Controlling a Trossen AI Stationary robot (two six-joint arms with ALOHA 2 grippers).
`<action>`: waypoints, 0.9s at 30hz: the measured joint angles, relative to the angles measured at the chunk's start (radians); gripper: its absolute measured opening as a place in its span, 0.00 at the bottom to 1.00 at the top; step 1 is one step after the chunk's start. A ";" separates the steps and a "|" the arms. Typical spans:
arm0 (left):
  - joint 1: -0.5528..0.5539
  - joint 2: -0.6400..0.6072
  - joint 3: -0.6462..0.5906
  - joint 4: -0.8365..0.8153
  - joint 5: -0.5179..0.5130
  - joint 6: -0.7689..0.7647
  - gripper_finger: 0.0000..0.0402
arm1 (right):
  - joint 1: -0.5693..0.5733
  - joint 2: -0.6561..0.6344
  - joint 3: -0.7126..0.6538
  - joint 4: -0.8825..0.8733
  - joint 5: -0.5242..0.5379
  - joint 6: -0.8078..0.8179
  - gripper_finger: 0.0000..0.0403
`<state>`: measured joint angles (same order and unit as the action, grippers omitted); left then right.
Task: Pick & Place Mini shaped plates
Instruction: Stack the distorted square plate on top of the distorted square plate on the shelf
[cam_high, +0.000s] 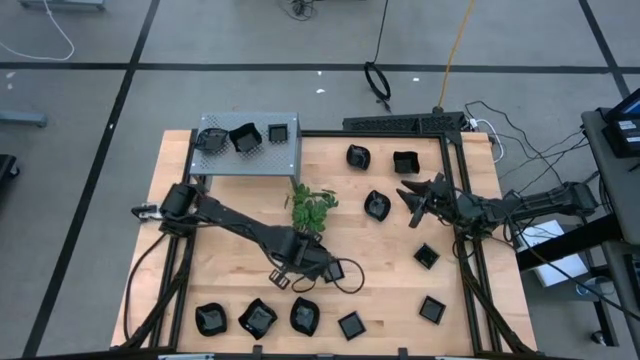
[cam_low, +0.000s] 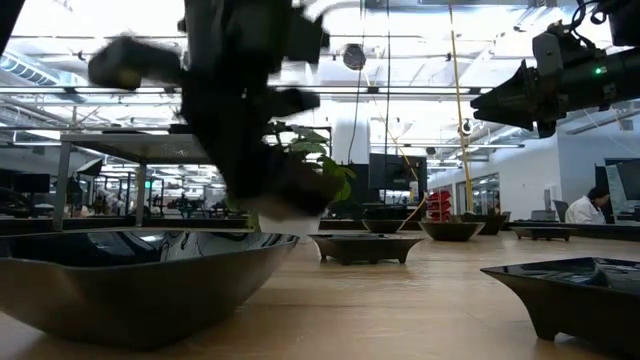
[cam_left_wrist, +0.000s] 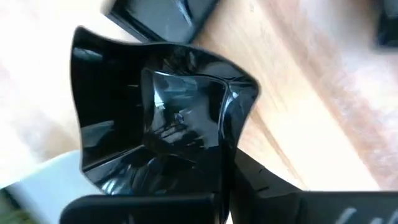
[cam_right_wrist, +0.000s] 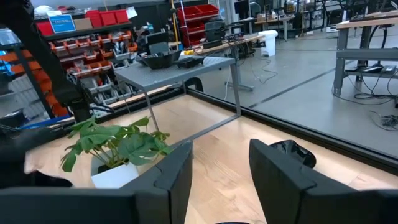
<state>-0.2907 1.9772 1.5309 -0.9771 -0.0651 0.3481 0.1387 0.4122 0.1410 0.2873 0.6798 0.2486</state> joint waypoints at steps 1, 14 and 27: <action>0.002 -0.025 0.002 0.000 0.002 -0.011 0.02 | 0.000 0.000 0.000 0.000 0.000 0.000 0.36; 0.049 -0.403 0.002 0.065 -0.099 -0.271 0.03 | 0.000 0.000 0.000 0.000 -0.001 -0.002 0.36; 0.298 -0.589 0.004 -0.036 -0.637 -0.445 0.05 | 0.000 0.000 0.000 0.000 0.000 0.008 0.36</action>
<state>0.0068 1.3886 1.5352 -1.0129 -0.7023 -0.0973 0.1387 0.4122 0.1410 0.2871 0.6793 0.2568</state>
